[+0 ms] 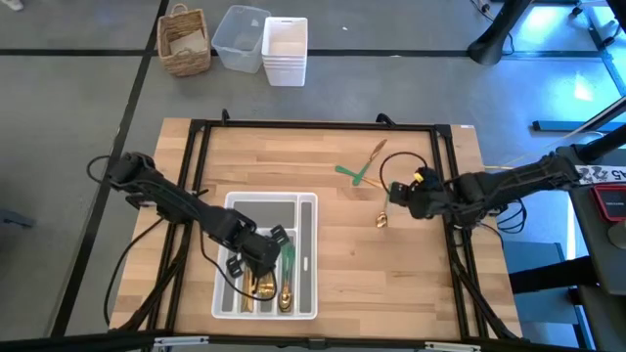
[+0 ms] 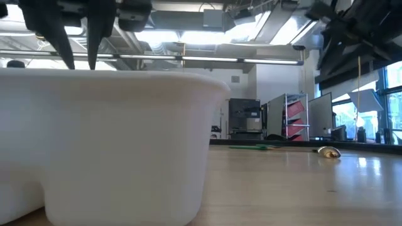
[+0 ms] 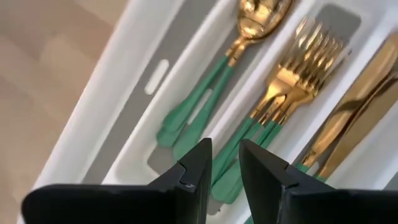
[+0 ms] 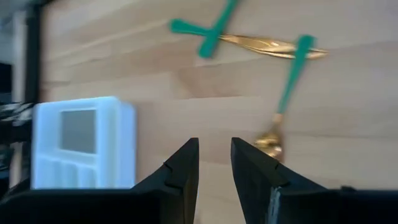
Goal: Sort silverware
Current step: Put the spoon in the silverware tray
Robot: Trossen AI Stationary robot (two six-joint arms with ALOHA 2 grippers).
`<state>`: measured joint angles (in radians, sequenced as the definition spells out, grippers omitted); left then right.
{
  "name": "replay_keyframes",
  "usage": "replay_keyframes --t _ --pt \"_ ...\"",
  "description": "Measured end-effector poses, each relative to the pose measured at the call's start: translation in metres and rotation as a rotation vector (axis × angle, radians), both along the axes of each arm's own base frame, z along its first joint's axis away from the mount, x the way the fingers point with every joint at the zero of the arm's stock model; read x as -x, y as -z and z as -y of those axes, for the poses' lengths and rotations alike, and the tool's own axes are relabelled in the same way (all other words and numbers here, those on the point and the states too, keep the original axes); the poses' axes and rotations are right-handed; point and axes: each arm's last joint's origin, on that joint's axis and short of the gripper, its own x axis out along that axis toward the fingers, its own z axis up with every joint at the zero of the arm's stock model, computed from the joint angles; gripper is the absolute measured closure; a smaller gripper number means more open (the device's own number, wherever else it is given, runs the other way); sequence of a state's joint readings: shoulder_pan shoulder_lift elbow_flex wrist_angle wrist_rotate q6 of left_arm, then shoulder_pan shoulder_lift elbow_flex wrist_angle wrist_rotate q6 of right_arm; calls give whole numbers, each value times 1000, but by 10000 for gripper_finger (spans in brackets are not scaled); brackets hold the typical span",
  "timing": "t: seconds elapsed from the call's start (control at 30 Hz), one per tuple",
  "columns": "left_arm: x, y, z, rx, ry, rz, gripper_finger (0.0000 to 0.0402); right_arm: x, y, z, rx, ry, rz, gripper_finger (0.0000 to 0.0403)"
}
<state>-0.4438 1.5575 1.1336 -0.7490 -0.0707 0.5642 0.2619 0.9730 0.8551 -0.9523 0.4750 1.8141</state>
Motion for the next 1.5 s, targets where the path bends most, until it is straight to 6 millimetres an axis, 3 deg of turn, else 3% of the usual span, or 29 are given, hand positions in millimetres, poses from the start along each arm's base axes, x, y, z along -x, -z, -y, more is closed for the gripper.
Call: replay_keyframes --t 0.23,0.4,0.7,0.97,1.5 --pt "4 -11 -2 92 -163 24 327 -13 13 9 -144 6 -121 308" --pt "0 -14 -2 152 -250 54 327 -27 30 17 -131 62 -222 308" --pt "-7 -17 -6 185 -277 105 327 -52 68 47 -204 180 -423 308" --pt "-10 -17 -13 195 -327 103 327 -71 95 66 -282 141 -470 308" --pt "-11 -17 -16 192 -332 102 327 -82 124 70 -386 108 -549 308"
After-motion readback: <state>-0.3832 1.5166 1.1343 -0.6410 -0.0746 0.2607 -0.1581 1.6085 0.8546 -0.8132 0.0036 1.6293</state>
